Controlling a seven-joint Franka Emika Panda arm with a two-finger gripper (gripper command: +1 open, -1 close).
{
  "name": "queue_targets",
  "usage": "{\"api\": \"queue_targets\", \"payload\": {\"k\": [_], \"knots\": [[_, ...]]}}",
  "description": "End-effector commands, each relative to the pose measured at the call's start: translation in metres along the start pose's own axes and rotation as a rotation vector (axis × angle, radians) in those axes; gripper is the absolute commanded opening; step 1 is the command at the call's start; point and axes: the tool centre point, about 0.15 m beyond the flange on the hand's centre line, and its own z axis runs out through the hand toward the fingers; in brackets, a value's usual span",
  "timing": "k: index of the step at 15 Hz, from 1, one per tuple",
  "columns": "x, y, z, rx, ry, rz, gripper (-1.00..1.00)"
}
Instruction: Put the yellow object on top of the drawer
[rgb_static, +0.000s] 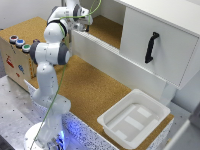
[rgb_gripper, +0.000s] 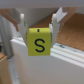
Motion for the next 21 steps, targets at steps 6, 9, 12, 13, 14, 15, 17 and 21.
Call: {"api": "queue_targets", "payload": {"k": [6, 9, 12, 13, 14, 15, 17, 21], "knots": [[-0.069, -0.103, -0.022, 0.218, 0.126, -0.286, -1.00], [-0.079, -0.134, -0.017, 0.289, 0.118, -0.377, -1.00], [-0.082, -0.159, -0.013, 0.346, 0.116, -0.450, -1.00], [-0.079, -0.167, -0.010, 0.358, 0.120, -0.475, -1.00], [-0.076, -0.173, -0.009, 0.383, 0.133, -0.497, -1.00], [-0.073, -0.180, -0.007, 0.395, 0.140, -0.512, -1.00], [-0.070, -0.193, -0.003, 0.431, 0.158, -0.566, -1.00], [-0.061, -0.220, 0.011, 0.510, 0.179, -0.678, -1.00]]}}
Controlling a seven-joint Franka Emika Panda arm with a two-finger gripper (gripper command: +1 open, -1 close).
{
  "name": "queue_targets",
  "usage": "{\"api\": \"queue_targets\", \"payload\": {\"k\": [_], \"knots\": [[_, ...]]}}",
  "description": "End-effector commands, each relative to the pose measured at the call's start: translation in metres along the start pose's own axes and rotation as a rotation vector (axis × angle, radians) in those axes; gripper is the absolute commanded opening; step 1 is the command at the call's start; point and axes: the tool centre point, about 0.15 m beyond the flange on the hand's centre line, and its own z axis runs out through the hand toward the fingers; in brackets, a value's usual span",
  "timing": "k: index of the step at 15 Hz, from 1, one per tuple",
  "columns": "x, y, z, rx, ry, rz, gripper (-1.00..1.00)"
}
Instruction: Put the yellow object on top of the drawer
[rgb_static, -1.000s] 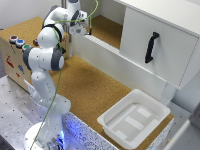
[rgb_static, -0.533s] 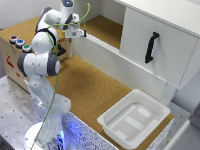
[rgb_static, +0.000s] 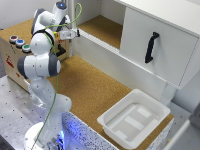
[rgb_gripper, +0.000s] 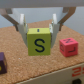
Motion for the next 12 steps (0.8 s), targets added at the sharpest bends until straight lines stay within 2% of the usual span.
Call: {"api": "queue_targets", "payload": {"k": [1, 7, 10, 12], "knots": [[0.019, -0.009, 0.041, 0.102, 0.087, -0.135, -1.00], [0.029, -0.007, 0.073, 0.142, 0.080, -0.184, -1.00], [0.030, -0.005, 0.085, 0.139, 0.074, -0.200, -1.00], [0.036, 0.002, 0.091, 0.112, 0.074, -0.191, -1.00]]}}
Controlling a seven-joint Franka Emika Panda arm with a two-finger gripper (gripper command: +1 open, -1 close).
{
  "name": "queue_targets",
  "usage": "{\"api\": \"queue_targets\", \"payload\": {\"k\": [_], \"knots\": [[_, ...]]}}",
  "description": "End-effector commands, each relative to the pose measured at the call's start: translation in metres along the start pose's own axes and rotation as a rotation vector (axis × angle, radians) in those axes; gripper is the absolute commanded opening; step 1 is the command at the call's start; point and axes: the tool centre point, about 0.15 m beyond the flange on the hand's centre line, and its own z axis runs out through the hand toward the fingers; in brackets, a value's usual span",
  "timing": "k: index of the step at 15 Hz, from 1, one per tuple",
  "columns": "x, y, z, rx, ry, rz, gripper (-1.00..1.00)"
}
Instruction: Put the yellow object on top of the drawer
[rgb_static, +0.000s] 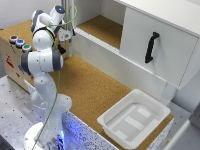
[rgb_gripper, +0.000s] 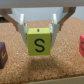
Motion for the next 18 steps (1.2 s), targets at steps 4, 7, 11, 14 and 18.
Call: {"api": "queue_targets", "payload": {"k": [4, 7, 11, 14, 18], "knots": [[0.020, 0.027, 0.026, 0.033, 0.053, -0.009, 1.00], [0.029, 0.027, 0.015, 0.021, 0.076, -0.008, 1.00], [0.051, 0.029, -0.021, -0.007, 0.129, 0.000, 1.00], [0.053, 0.031, -0.050, -0.046, 0.122, 0.045, 1.00], [0.017, 0.033, -0.069, -0.144, 0.059, 0.158, 1.00]]}}
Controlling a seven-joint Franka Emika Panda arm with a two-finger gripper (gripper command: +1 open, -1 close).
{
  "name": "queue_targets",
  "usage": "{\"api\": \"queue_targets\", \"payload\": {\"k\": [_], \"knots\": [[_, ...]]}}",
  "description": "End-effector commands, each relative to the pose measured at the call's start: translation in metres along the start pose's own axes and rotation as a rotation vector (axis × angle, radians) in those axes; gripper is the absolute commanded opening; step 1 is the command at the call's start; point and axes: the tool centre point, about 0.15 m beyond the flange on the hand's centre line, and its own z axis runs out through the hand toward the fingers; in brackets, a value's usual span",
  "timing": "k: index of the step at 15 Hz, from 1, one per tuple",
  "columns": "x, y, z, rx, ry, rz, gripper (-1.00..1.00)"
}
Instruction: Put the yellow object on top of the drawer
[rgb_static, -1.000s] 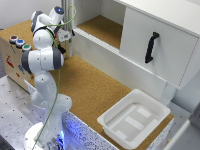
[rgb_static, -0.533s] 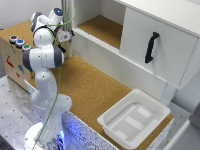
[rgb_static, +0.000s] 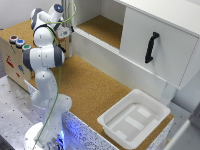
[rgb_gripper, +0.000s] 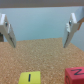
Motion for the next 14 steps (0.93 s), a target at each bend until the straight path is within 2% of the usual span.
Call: {"api": "queue_targets", "payload": {"k": [1, 6, 9, 14], "knots": [[-0.037, 0.008, -0.041, -0.092, -0.067, 0.131, 1.00], [-0.095, 0.018, -0.074, -0.262, -0.148, 0.340, 1.00], [-0.125, 0.018, -0.087, -0.339, -0.210, 0.458, 1.00], [-0.168, 0.010, -0.089, -0.394, -0.389, 0.683, 1.00]]}}
